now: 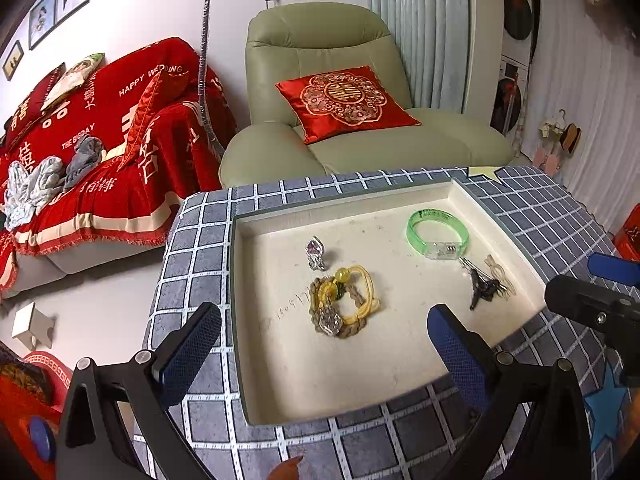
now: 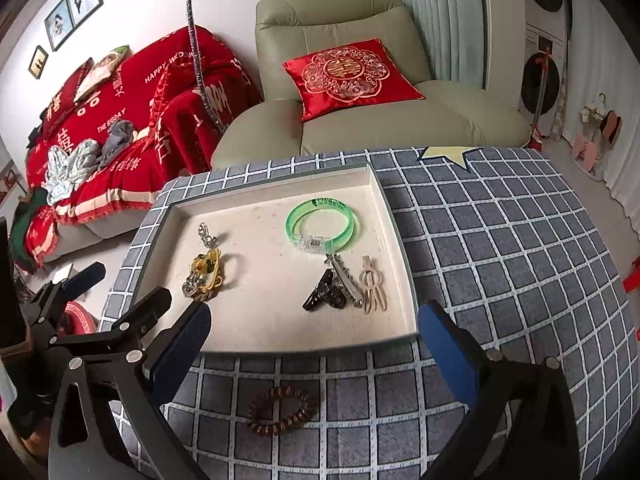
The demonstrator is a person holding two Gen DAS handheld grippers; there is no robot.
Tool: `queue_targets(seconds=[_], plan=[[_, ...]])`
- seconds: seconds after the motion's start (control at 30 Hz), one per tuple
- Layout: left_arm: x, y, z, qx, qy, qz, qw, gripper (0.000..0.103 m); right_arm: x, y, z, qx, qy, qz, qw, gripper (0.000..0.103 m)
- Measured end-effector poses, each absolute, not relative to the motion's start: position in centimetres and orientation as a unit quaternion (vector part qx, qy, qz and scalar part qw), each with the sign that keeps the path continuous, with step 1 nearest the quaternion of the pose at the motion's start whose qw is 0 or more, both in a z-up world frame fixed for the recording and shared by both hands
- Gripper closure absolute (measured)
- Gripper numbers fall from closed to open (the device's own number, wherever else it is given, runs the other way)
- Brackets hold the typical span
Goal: Organize jewelry
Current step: 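Withdraw both tools from the tray toward the coil hair tie and bead bracelet, then grasp the brown coil hair tie with the right tool while the left tool grasps the pink-yellow bead bracelet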
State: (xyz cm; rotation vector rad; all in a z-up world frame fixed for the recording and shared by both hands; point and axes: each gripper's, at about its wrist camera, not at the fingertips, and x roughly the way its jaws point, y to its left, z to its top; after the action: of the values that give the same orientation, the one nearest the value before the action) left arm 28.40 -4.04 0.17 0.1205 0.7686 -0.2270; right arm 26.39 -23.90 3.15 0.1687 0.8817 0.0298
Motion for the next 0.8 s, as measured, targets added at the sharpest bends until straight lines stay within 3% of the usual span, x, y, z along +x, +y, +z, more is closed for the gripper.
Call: queue_targets(seconds=[0.8], plan=[[18.9, -3.3, -1.4, 0.053, 0.412, -0.187, 0.89, 0.0, 21.4, -25.5, 0.7, 0.108, 0.466, 0.024, 0.878, 0.0]])
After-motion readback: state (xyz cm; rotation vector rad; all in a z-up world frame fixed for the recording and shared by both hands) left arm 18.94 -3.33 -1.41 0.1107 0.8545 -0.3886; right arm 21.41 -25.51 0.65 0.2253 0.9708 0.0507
